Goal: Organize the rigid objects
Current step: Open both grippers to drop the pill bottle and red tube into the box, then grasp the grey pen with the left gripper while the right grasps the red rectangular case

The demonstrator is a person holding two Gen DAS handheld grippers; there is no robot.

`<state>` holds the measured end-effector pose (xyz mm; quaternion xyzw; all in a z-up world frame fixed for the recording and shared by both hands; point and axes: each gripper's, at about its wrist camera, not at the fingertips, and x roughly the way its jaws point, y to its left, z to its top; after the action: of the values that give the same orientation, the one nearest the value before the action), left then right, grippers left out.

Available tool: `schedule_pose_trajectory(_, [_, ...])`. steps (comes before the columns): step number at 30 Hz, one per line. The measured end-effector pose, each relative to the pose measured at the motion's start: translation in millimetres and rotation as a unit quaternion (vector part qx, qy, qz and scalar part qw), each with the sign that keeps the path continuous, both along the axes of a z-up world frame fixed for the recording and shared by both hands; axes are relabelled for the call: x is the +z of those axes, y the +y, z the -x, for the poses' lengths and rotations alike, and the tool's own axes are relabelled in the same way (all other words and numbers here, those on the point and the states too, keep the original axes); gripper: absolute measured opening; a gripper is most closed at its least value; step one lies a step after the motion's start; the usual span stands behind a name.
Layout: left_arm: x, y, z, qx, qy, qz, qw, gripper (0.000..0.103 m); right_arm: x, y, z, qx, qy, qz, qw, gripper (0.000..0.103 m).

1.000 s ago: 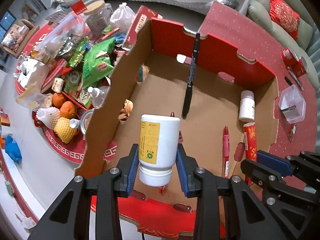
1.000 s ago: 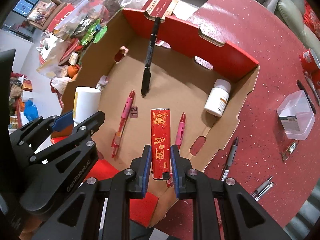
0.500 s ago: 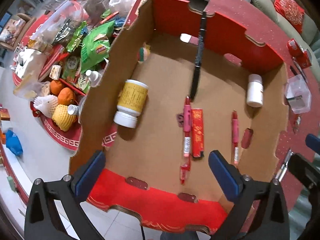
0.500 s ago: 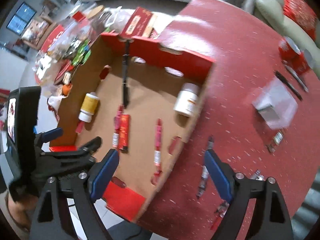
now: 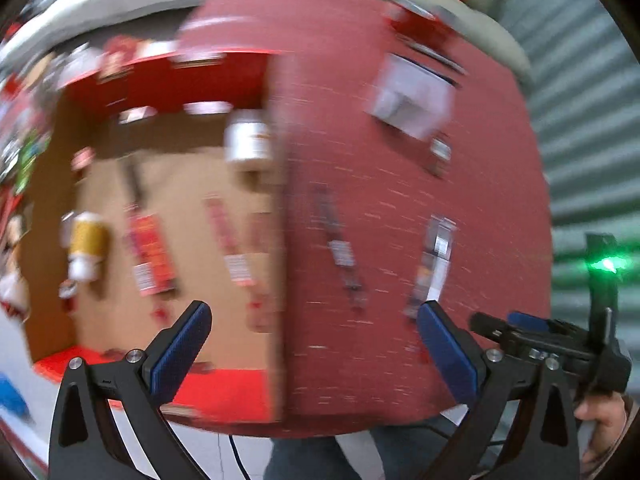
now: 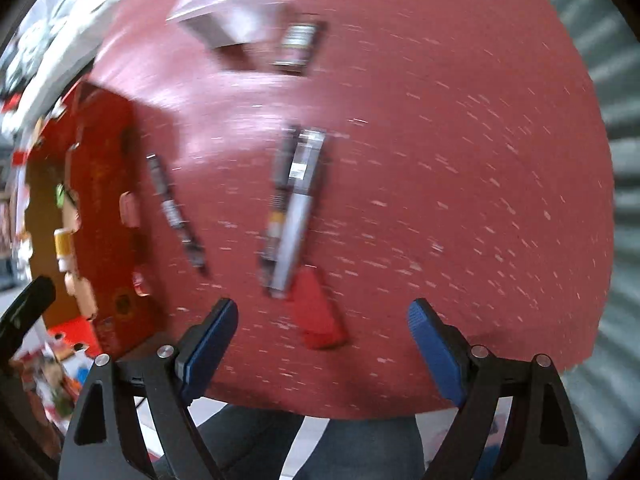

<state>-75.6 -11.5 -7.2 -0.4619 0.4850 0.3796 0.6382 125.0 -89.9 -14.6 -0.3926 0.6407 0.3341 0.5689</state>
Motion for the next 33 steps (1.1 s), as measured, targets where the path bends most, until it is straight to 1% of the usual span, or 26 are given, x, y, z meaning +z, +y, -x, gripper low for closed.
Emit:
schedule_pose_trajectory(1, [-3.7, -5.6, -16.6, -0.018, 0.002, 0.002, 0.9998, 0.103, 0.6, -4.9, -5.4, -0.006, 0.0, 0.0, 1.0, 0.088])
schedule_pose_trajectory(3, [-13.1, -11.8, -41.1, -0.036, 0.01, 0.004, 0.9993, 0.103, 1.1, -15.3, -16.0, -0.014, 0.001, 0.003, 1.0, 0.088])
schedule_pose_trajectory(4, [-19.8, -12.0, -50.0, -0.037, 0.017, 0.005, 0.9992, 0.103, 0.9, -18.8, -18.7, -0.016, 0.002, 0.005, 1.0, 0.088])
schedule_pose_trajectory(5, [-29.5, -11.0, -57.6, -0.031, 0.032, 0.009, 0.999, 0.103, 0.0, -23.9, -22.8, -0.018, 0.003, 0.008, 1.0, 0.088])
schedule_pose_trajectory(7, [-53.1, -5.4, -66.1, -0.007, 0.05, 0.031, 0.9982, 0.103, -3.2, -30.4, -30.0, -0.018, 0.001, 0.016, 1.0, 0.088])
schedule_pose_trajectory(8, [-67.3, -1.1, -67.5, 0.013, 0.062, 0.045, 0.997, 0.103, -4.3, -34.0, -33.9, -0.014, 0.002, 0.018, 1.0, 0.088])
schedule_pose_trajectory(11, [-88.5, 5.4, -67.9, 0.047, 0.092, 0.051, 0.9934, 0.103, -11.3, -38.1, -29.1, 0.017, -0.001, 0.019, 1.0, 0.088])
schedule_pose_trajectory(12, [-92.0, 6.8, -69.3, 0.058, 0.11, 0.044, 0.9913, 0.103, -14.3, -38.6, -23.4, 0.034, -0.003, 0.02, 0.999, 0.088])
schedule_pose_trajectory(13, [-93.2, 7.1, -71.9, 0.062, 0.116, 0.036, 0.9907, 0.103, -19.3, -38.4, -15.0, 0.056, -0.004, 0.022, 0.998, 0.088])
schedule_pose_trajectory(14, [-95.1, 7.4, -75.7, 0.061, 0.115, 0.033, 0.991, 0.103, -26.0, -37.1, -3.7, 0.078, -0.005, 0.023, 0.997, 0.088])
schedule_pose_trajectory(15, [-97.3, 7.8, -81.2, 0.06, 0.124, 0.025, 0.9902, 0.103, -31.7, -35.7, 5.1, 0.097, -0.006, 0.024, 0.995, 0.088])
schedule_pose_trajectory(17, [-102.0, 8.3, -89.1, 0.05, 0.124, 0.025, 0.9907, 0.103, -42.9, -32.8, 20.9, 0.126, -0.009, 0.026, 0.992, 0.088])
schedule_pose_trajectory(20, [-110.4, 13.2, -94.4, 0.05, 0.147, 0.015, 0.9878, 0.103, -59.1, -28.8, 41.5, 0.16, -0.019, 0.022, 0.987, 0.088])
schedule_pose_trajectory(21, [-112.5, 15.7, -92.5, 0.057, 0.147, 0.015, 0.9873, 0.103, -64.0, -26.7, 46.9, 0.167, -0.022, 0.02, 0.986, 0.088])
schedule_pose_trajectory(23, [-119.2, 21.3, -88.2, 0.07, 0.138, 0.033, 0.9874, 0.103, -71.0, -24.0, 54.3, 0.179, -0.03, 0.017, 0.983, 0.087])
schedule_pose_trajectory(24, [-122.6, 24.0, -87.7, 0.073, 0.138, 0.039, 0.987, 0.103, -75.8, -22.2, 59.6, 0.191, -0.037, 0.017, 0.981, 0.084])
schedule_pose_trajectory(26, [-125.7, 27.0, -91.1, 0.069, 0.144, 0.035, 0.9865, 0.103, -80.0, -19.5, 71.5, 0.215, -0.06, 0.018, 0.975, 0.082])
schedule_pose_trajectory(27, [-126.0, 28.5, -91.6, 0.068, 0.139, 0.032, 0.9874, 0.103, -79.4, -19.8, 74.7, 0.223, -0.061, 0.014, 0.973, 0.08])
schedule_pose_trajectory(29, [-126.6, 29.6, -98.9, 0.066, 0.134, 0.029, 0.9884, 0.103, -75.5, -23.0, 74.4, 0.227, -0.064, 0.009, 0.972, 0.068])
schedule_pose_trajectory(31, [-126.0, 29.8, -107.9, 0.058, 0.133, 0.023, 0.9891, 0.103, -69.6, -26.2, 71.3, 0.23, -0.067, 0.007, 0.971, 0.038])
schedule_pose_trajectory(33, [-126.2, 29.2, -119.1, 0.048, 0.126, 0.02, 0.9907, 0.103, -64.2, -29.8, 63.7, 0.234, -0.088, 0.016, 0.968, 0.036])
